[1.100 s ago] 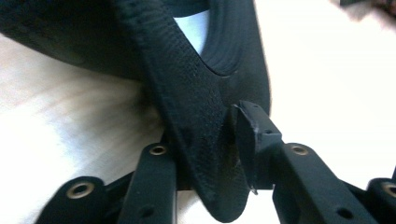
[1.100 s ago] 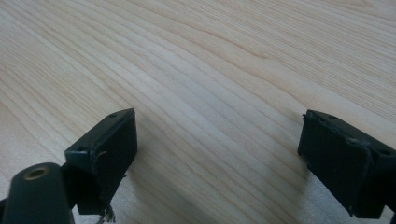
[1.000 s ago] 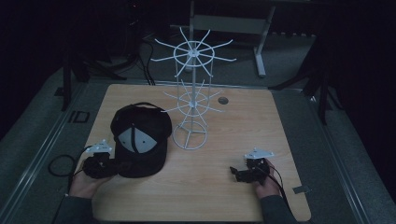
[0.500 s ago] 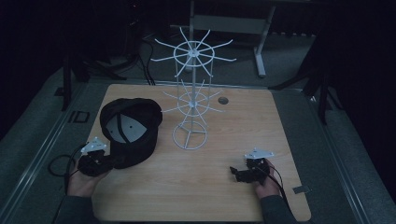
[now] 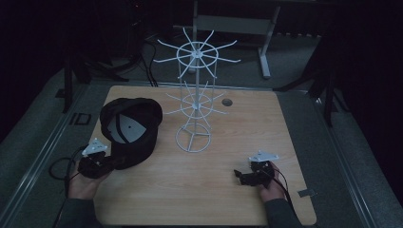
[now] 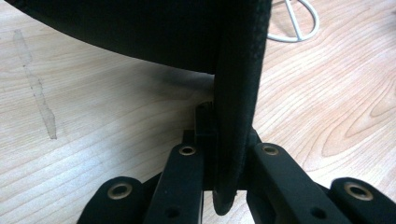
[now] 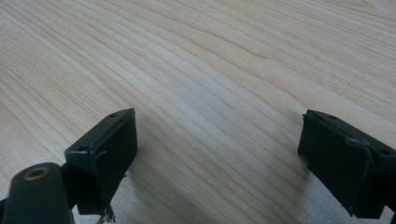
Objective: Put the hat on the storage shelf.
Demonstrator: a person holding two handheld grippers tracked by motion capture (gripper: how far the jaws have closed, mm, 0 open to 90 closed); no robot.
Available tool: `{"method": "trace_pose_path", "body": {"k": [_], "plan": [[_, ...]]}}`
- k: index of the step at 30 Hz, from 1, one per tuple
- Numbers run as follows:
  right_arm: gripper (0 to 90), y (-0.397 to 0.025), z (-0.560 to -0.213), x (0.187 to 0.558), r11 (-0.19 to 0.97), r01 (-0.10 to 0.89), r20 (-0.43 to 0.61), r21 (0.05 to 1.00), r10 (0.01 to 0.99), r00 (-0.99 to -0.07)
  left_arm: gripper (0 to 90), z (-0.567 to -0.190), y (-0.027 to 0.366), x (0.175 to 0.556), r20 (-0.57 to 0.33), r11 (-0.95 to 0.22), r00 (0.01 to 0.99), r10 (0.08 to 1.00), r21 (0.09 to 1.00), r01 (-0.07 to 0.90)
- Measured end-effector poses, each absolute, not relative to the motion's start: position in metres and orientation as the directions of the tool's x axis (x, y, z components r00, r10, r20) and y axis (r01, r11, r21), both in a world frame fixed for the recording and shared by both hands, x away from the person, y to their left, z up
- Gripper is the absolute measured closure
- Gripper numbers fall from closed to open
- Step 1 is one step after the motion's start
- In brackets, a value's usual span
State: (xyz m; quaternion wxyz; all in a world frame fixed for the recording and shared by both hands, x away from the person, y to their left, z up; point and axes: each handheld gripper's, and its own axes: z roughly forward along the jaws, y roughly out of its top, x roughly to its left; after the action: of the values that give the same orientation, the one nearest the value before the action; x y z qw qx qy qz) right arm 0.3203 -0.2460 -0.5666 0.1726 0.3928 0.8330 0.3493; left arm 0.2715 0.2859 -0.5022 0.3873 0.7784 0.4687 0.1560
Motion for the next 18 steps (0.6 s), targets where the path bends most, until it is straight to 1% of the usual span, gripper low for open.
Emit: {"method": "trace_pose_path", "body": {"k": [18], "plan": [[11.7,-0.2459,-0.5665,0.3202,0.447,0.535,-0.012,0.717,0.775,-0.631,86.8,-0.4935,0.284,0.2671,-0.086,-0.265,0.494,0.865,0.758,0.596]]}}
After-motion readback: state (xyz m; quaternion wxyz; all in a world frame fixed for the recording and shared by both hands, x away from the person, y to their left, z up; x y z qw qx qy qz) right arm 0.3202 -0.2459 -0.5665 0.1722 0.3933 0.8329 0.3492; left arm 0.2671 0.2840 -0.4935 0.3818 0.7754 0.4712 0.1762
